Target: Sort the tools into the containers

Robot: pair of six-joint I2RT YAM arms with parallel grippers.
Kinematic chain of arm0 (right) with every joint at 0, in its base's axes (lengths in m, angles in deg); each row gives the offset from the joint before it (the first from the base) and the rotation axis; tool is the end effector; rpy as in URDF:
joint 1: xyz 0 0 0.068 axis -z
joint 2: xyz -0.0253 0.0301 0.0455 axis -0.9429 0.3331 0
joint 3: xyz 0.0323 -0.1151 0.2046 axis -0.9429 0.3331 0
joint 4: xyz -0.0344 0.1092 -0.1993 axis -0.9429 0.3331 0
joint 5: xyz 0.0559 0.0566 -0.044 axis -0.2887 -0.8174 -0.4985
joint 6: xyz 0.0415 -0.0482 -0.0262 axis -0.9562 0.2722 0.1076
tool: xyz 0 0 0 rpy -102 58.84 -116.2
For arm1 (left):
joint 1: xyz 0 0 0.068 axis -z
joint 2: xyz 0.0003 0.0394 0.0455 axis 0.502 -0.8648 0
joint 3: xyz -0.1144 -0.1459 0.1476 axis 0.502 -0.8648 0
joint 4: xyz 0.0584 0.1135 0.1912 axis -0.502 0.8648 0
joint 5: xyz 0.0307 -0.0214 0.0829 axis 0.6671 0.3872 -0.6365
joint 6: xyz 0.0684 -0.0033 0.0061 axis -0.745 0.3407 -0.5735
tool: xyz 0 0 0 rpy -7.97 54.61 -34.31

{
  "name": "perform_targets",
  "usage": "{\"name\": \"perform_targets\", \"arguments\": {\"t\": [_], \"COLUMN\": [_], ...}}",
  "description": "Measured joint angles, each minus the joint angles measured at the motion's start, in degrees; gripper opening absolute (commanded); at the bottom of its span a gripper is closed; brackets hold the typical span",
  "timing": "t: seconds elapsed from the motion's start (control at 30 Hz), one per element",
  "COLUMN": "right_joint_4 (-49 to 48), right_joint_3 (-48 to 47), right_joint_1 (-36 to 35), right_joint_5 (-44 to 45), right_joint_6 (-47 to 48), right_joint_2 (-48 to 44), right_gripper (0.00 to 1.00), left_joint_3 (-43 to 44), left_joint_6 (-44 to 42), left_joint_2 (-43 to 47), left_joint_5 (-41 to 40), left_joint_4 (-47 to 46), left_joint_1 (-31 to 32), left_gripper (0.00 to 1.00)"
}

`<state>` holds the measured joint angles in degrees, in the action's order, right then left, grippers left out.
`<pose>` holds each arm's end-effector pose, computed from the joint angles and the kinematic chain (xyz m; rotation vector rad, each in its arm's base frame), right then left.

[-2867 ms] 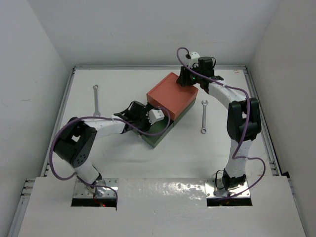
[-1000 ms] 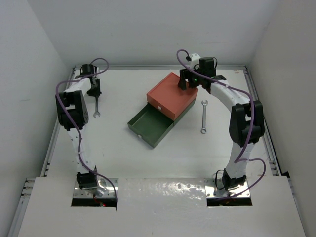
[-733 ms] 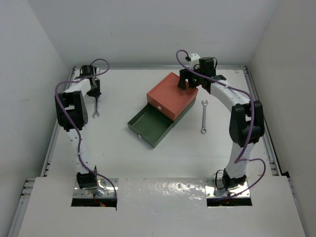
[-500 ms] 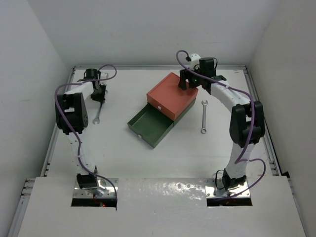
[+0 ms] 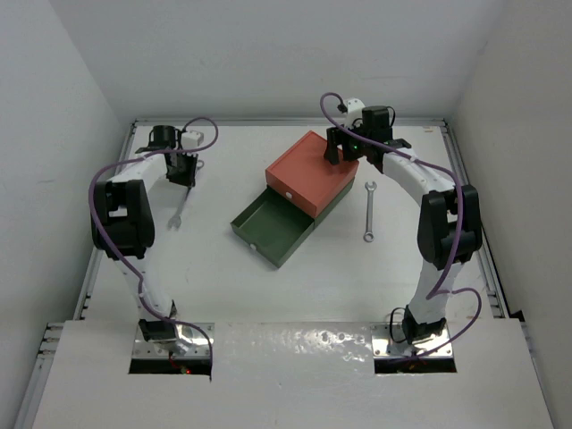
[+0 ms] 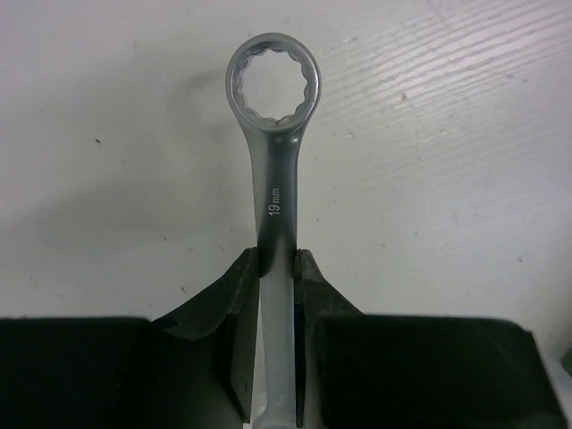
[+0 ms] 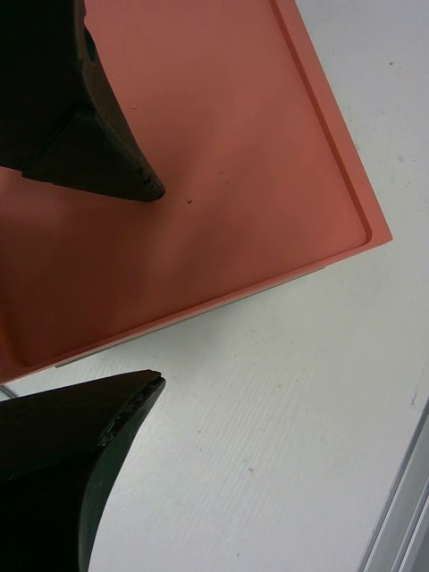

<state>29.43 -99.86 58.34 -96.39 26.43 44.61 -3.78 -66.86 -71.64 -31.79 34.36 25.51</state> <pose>0.4036 0.1007 0.2172 -0.3126 2.1561 0.4062 0.3833 0.0212 0.1569 0.4570 2.5403 -0.0589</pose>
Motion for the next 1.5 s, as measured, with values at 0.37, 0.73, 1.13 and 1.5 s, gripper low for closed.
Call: {"name": "perform_targets", "arguments": {"t": [0.37,0.73,1.13,1.5], "right_joint_4": [-0.5,-0.9,-2.3,-3.8], "right_joint_3": [0.8,1.2,1.2,3.6], "right_joint_1": [0.0,0.0,0.0,0.1], "right_joint_5": [0.0,0.0,-0.2,-0.3], "right_joint_6": [-0.3,-1.7,-4.5,-5.1], "right_joint_2": [-0.7,-1.4,-1.4,-1.6], "right_gripper": [0.75,0.75,0.75,0.75], "left_joint_3": [-4.6,0.0,8.3,-2.0], "left_joint_6": [-2.4,-4.0,-16.2,-29.4], "left_joint_2": [12.0,17.6,17.6,16.6], "left_joint_5": [5.7,10.6,15.7,17.2], "left_joint_4": [0.5,7.5,13.1,9.4], "left_joint_1": [1.7,11.0,33.7,38.1], "left_gripper": [0.0,0.0,0.0,0.0]}}
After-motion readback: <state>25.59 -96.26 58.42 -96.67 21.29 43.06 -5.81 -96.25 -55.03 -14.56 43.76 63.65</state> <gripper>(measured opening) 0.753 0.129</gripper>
